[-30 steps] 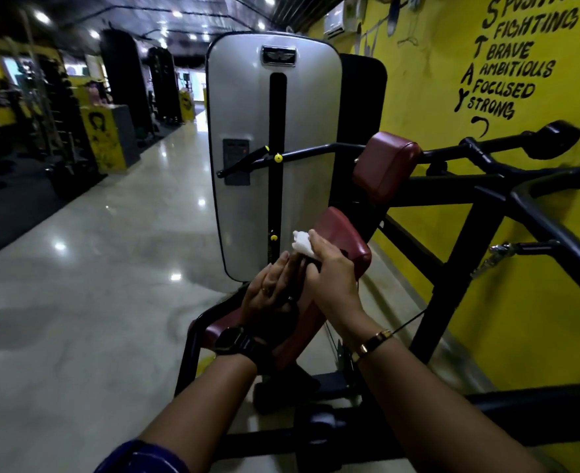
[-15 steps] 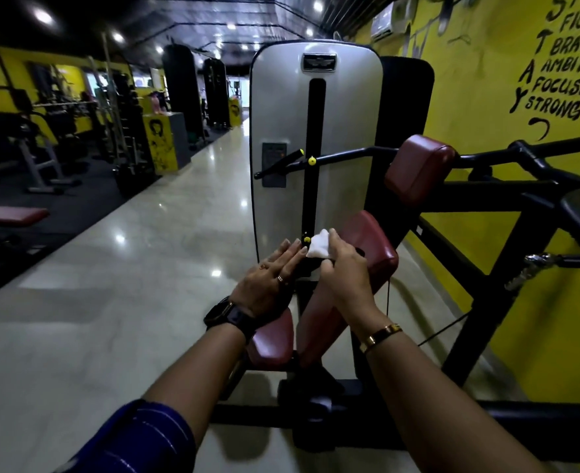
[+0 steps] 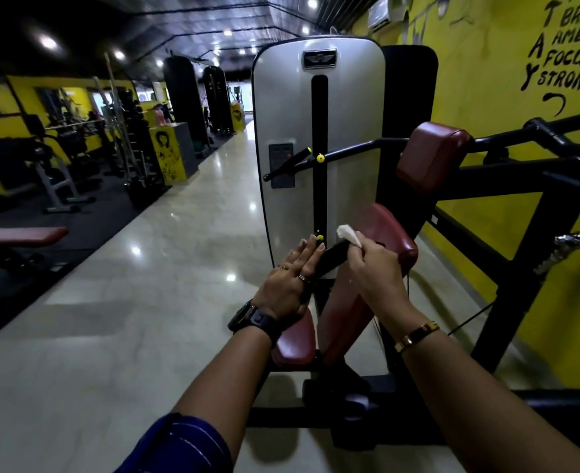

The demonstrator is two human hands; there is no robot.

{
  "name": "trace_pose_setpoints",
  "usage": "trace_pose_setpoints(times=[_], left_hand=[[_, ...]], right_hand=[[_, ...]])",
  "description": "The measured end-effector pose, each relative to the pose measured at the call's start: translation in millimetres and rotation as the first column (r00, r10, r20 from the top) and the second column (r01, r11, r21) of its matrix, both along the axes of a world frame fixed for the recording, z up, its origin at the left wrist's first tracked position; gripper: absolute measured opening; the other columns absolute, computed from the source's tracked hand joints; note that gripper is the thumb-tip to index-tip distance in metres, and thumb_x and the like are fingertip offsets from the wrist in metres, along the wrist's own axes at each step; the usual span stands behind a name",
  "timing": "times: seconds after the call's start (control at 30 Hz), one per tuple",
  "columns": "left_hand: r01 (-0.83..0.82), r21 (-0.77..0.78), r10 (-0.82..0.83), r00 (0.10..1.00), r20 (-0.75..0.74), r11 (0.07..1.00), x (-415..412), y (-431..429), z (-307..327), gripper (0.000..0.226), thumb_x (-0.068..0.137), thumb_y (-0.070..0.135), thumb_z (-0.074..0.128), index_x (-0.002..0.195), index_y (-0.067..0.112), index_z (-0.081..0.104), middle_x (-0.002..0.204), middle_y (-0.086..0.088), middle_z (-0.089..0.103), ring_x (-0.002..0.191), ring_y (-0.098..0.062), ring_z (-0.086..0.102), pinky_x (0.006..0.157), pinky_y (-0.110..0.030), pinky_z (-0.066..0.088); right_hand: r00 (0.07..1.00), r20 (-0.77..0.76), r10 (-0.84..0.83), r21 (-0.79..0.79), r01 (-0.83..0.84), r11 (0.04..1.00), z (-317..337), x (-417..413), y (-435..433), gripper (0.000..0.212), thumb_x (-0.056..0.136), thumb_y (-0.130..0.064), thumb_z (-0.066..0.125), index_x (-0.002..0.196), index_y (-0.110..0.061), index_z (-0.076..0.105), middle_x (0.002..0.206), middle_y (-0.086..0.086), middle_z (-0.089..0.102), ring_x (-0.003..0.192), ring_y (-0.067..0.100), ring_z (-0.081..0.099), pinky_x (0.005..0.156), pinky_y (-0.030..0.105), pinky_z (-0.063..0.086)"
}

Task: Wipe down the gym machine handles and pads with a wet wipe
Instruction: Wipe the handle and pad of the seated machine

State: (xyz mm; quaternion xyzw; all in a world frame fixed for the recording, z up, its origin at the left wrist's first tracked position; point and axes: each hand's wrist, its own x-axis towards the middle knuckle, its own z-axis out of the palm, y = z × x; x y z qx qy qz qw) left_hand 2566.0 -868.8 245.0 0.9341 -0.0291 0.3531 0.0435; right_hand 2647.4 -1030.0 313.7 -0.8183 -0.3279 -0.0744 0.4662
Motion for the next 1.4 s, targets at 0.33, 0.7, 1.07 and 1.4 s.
trace_pose_setpoints(times=[0.33,0.7,1.07,1.4], left_hand=[[0.135,-0.04,-0.14,0.98,-0.142,0.99,-8.8,11.0,1.2,0.079,0.079,0.013,0.051,0.152,0.007,0.021,0.158,-0.014,0.025,0.147,-0.028,0.017,0.109,-0.048,0.041],[0.409,0.263,-0.393,0.913,-0.114,0.874,-16.4,67.8,2.0,0.052,0.098,0.024,0.03,0.148,0.01,0.038,0.153,-0.009,0.038,0.141,-0.023,0.038,0.112,-0.038,0.038],[0.506,0.385,-0.512,0.854,-0.094,0.772,1.1,83.4,3.3,0.068,0.086,0.029,0.036,0.15,0.009,0.032,0.157,-0.008,0.03,0.146,-0.019,0.023,0.12,-0.035,0.015],[0.759,0.518,-0.808,0.555,-0.196,0.395,50.8,105.9,33.8,0.052,0.103,0.04,0.031,0.146,0.014,0.044,0.152,-0.005,0.042,0.146,-0.022,0.028,0.121,-0.041,0.02]], right_hand=[[0.985,0.118,-0.125,-0.303,0.155,0.94,18.5,4.9,28.1,0.031,0.102,-0.021,0.034,0.092,-0.006,0.059,0.103,0.02,0.061,0.098,0.036,0.057,0.073,0.036,0.036],[0.872,0.082,-0.482,-0.366,0.476,0.8,23.4,-23.0,56.5,0.032,0.104,-0.014,0.027,0.079,-0.008,0.047,0.094,0.021,0.058,0.093,0.037,0.058,0.067,0.037,0.037],[0.808,-0.055,-0.587,-0.226,0.562,0.795,36.7,-24.7,62.5,0.046,0.102,-0.031,0.037,0.062,-0.011,0.049,0.073,0.012,0.056,0.07,0.029,0.052,0.058,0.033,0.032],[0.749,-0.157,-0.644,-0.334,0.574,0.748,42.7,2.0,75.0,0.048,0.1,-0.043,0.04,0.071,-0.009,0.056,0.075,0.011,0.057,0.065,0.024,0.053,0.053,0.027,0.034]])
